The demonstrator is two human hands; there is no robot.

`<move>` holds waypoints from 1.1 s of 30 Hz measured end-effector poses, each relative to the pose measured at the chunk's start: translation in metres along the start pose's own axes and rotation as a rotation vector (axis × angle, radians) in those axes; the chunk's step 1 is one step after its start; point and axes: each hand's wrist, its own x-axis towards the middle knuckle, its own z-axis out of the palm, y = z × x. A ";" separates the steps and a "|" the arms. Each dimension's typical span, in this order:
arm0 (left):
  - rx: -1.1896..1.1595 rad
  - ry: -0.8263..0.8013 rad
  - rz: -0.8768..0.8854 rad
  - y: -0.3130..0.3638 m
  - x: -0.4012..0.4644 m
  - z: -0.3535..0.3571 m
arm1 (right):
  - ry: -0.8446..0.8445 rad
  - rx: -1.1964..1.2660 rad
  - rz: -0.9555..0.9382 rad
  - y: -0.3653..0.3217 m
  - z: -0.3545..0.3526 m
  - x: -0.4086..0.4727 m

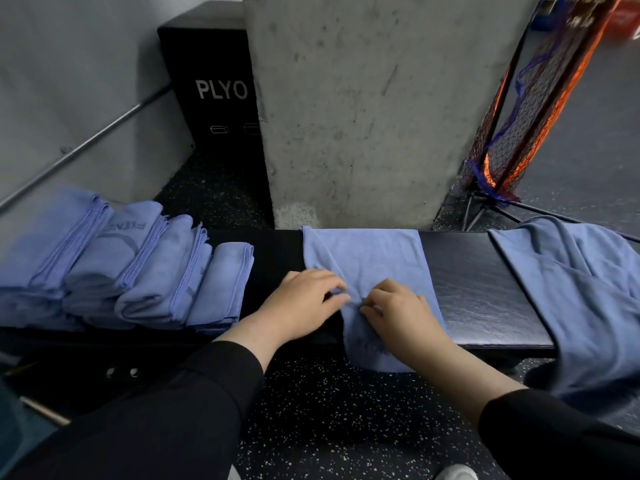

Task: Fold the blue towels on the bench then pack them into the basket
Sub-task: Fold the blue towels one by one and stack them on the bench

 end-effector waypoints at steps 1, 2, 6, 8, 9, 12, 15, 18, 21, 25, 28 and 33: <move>-0.017 -0.034 0.028 0.003 -0.002 -0.001 | 0.021 0.031 0.011 -0.002 -0.002 0.002; -0.014 -0.059 0.045 0.006 -0.003 -0.001 | 0.034 0.073 0.023 -0.004 -0.005 0.003; -0.022 0.013 0.015 0.011 -0.001 0.002 | 0.002 0.220 0.147 -0.012 -0.021 0.002; -0.128 0.056 -0.034 0.013 0.001 -0.001 | -0.007 0.239 0.183 -0.010 -0.024 0.000; -0.190 0.063 -0.070 0.014 0.002 -0.002 | -0.001 0.253 0.191 -0.009 -0.025 -0.001; -0.305 0.056 -0.166 0.012 0.004 -0.005 | 0.000 0.373 0.168 -0.004 -0.025 -0.004; -0.386 0.084 -0.241 0.013 0.008 -0.006 | -0.092 0.350 0.064 -0.001 -0.023 -0.010; -0.508 0.148 -0.302 0.018 0.013 -0.009 | -0.152 0.108 -0.022 -0.004 -0.013 -0.013; -0.541 0.150 -0.333 0.020 0.016 -0.012 | -0.079 -0.063 -0.044 -0.006 -0.001 -0.009; -0.371 0.187 -0.334 0.009 0.016 -0.011 | 0.002 0.170 0.141 0.001 -0.006 0.003; -0.180 0.374 -0.198 0.007 0.011 -0.009 | 0.005 0.319 0.232 0.014 -0.015 0.013; -0.100 0.185 0.055 0.024 0.006 -0.003 | 0.052 0.438 0.255 0.022 -0.026 0.024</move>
